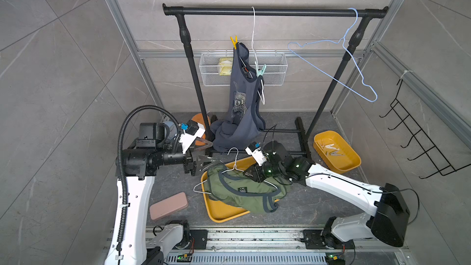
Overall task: Remove the clothespins securing tank tops to the hanger
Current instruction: Pick up the hanger from the storage box.
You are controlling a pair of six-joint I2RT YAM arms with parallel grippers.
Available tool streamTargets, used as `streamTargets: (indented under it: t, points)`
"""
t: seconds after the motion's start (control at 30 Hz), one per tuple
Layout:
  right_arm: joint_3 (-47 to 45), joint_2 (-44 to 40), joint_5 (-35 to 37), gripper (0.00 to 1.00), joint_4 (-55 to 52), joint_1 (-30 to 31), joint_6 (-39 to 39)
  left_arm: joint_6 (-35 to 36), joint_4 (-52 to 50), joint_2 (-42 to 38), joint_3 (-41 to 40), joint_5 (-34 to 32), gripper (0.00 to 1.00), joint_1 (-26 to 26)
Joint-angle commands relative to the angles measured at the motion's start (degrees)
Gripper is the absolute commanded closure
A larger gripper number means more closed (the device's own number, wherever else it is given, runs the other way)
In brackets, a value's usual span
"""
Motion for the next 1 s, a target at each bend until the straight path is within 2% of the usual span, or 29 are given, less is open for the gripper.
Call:
streamTargets:
  t: [0.0, 0.27, 0.57, 0.83, 0.97]
  points:
    - [3.2, 3.7, 2.9, 0.65, 3.7, 0.0, -1.0, 1.5, -1.5, -0.9, -0.8, 0.8, 0.15, -0.4]
    - [8.6, 12.2, 2.6, 0.63, 4.5, 0.0, -1.0, 2.6, -1.7, -1.7, -3.1, 0.9, 0.15, -0.5]
    - [10.0, 17.5, 1.4, 0.63, 5.5, 0.0, -1.1, 5.0, -3.9, -2.0, -3.5, 1.2, 0.15, -0.5]
    - [7.7, 19.1, -6.6, 0.66, 12.3, -0.7, 0.3, 5.9, -4.8, -2.1, -4.0, 1.6, 0.15, -0.5]
    - [7.6, 20.0, -8.7, 0.72, 13.9, -1.3, 1.1, 6.0, -4.8, -2.3, -4.2, 1.7, 0.15, -0.5]
